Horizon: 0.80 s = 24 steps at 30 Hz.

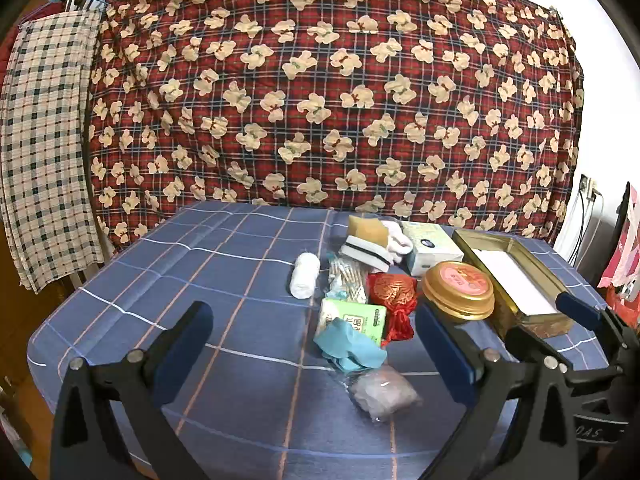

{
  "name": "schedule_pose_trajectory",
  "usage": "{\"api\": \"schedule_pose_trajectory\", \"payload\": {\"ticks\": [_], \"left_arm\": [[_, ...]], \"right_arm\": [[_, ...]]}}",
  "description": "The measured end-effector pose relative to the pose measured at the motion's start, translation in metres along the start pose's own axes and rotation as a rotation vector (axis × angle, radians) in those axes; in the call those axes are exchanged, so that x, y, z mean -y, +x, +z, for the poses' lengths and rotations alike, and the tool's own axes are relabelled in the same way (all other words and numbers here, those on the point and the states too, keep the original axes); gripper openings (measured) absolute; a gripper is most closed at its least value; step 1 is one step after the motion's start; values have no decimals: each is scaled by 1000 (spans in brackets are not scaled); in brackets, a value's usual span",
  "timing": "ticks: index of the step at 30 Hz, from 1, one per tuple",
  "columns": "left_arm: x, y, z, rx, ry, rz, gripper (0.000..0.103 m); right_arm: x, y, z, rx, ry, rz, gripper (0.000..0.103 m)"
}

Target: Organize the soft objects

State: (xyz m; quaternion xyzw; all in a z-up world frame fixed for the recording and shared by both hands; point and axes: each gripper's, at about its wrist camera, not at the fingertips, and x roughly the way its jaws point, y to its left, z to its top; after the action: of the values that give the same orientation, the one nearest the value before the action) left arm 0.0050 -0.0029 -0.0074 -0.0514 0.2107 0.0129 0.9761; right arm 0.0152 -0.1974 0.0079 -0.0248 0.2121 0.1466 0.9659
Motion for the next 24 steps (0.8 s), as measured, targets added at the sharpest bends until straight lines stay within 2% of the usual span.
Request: {"api": "schedule_pose_trajectory", "payload": {"ticks": [24], "left_arm": [[1, 0, 1, -5, -1, 1, 103]], "right_arm": [[1, 3, -3, -11, 3, 1, 103]]}}
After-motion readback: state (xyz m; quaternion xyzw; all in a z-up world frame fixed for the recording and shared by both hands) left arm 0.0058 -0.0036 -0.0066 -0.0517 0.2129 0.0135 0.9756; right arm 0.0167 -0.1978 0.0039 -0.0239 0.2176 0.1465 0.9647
